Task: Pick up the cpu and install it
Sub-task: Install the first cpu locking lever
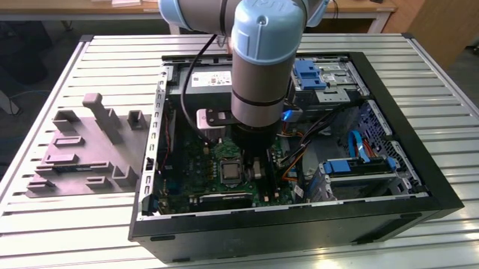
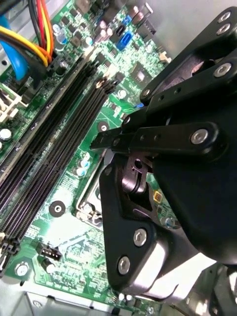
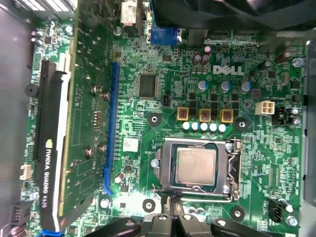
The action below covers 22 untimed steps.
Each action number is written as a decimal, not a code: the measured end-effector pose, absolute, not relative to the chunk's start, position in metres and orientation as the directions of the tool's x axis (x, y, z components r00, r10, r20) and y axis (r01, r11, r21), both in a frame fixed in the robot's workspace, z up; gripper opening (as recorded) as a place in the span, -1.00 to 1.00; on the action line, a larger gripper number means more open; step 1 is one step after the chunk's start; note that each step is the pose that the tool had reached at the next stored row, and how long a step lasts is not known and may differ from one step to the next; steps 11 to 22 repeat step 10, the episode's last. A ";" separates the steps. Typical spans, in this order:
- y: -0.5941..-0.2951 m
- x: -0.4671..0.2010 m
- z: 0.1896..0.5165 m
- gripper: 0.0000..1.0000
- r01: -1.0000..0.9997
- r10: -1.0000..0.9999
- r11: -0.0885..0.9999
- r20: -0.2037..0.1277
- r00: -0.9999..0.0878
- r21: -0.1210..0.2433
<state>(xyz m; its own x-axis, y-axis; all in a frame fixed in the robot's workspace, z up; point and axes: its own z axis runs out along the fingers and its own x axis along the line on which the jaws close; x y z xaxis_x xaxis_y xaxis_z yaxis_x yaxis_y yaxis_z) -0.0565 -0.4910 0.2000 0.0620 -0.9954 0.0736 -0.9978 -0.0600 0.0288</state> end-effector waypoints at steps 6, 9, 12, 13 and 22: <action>-0.491 -0.057 0.210 -0.79 -0.998 -0.995 -0.060 0.074 0.062 0.029; -0.491 -0.056 0.210 -0.79 -0.998 -0.995 -0.060 0.074 0.062 0.029; -0.491 -0.056 0.210 -0.79 -0.998 -0.995 -0.060 0.074 0.062 0.029; -0.491 -0.056 0.210 -0.79 -0.998 -0.995 -0.060 0.074 0.062 0.029; -0.491 -0.056 0.210 -0.79 -0.998 -0.995 -0.060 0.074 0.062 0.029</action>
